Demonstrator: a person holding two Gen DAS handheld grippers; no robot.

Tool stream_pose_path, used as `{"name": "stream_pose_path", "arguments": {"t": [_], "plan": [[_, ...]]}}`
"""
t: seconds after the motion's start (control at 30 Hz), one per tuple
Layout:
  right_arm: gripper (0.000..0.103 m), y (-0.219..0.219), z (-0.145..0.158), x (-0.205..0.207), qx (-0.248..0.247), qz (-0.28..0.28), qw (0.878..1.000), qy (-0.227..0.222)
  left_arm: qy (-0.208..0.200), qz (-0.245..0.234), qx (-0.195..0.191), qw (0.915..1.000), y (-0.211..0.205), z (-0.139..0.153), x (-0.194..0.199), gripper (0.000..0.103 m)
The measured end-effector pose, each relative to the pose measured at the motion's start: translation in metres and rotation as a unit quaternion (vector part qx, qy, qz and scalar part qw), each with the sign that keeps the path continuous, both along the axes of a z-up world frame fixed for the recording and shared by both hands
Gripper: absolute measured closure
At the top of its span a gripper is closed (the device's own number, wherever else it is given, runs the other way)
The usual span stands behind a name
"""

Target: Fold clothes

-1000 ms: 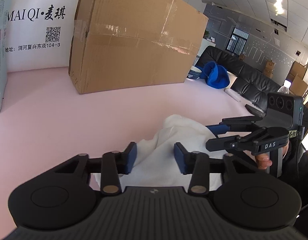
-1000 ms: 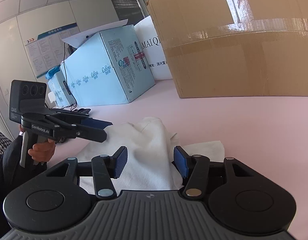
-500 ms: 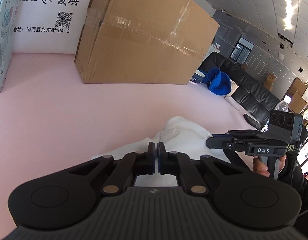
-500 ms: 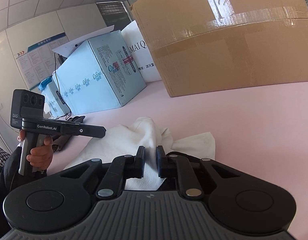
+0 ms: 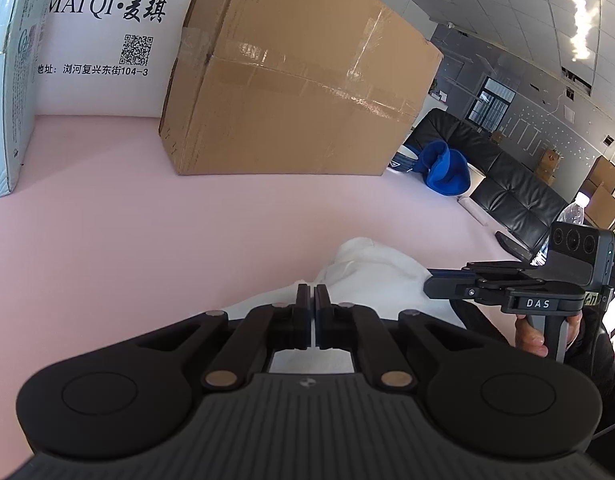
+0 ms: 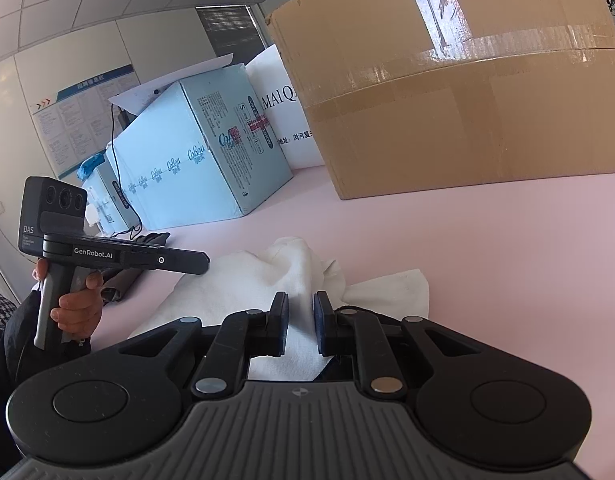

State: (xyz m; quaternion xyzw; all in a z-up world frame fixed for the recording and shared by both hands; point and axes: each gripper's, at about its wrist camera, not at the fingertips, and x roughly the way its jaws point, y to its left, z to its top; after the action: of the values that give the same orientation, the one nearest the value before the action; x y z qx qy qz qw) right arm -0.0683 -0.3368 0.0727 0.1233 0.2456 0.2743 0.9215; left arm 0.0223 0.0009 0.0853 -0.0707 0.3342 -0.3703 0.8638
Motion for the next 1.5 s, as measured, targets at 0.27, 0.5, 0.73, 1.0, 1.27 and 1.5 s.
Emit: {"name": "stream_pose_path", "arguments": {"t": [0.27, 0.5, 0.73, 1.0, 1.27, 1.5], "plan": [[0.095, 0.005, -0.006, -0.004, -0.025, 0.0, 0.999, 0.019, -0.013, 0.025, 0.027, 0.9993, 0.002, -0.002, 0.0, 0.102], [0.1, 0.004, -0.015, -0.001, -0.051, -0.018, 0.998, 0.028, -0.007, 0.069, 0.069, 0.9952, 0.003, -0.014, 0.006, 0.103], [0.061, 0.006, 0.006, -0.016, -0.033, -0.045, 0.997, -0.055, -0.053, 0.086, 0.062, 0.9929, 0.001, 0.013, -0.014, 0.101], [0.063, 0.057, 0.022, 0.022, -0.064, -0.066, 0.994, -0.056, -0.072, -0.008, 0.133, 0.9885, -0.059, -0.005, -0.049, 0.095], [0.052, 0.07, -0.016, 0.06, -0.16, -0.113, 0.981, 0.015, -0.029, -0.004, 0.099, 0.9946, -0.042, -0.018, -0.038, 0.095], [0.045, 0.026, -0.003, 0.047, -0.035, -0.133, 0.99, 0.024, -0.061, 0.06, 0.099, 0.9914, -0.019, 0.011, -0.058, 0.021]]}}
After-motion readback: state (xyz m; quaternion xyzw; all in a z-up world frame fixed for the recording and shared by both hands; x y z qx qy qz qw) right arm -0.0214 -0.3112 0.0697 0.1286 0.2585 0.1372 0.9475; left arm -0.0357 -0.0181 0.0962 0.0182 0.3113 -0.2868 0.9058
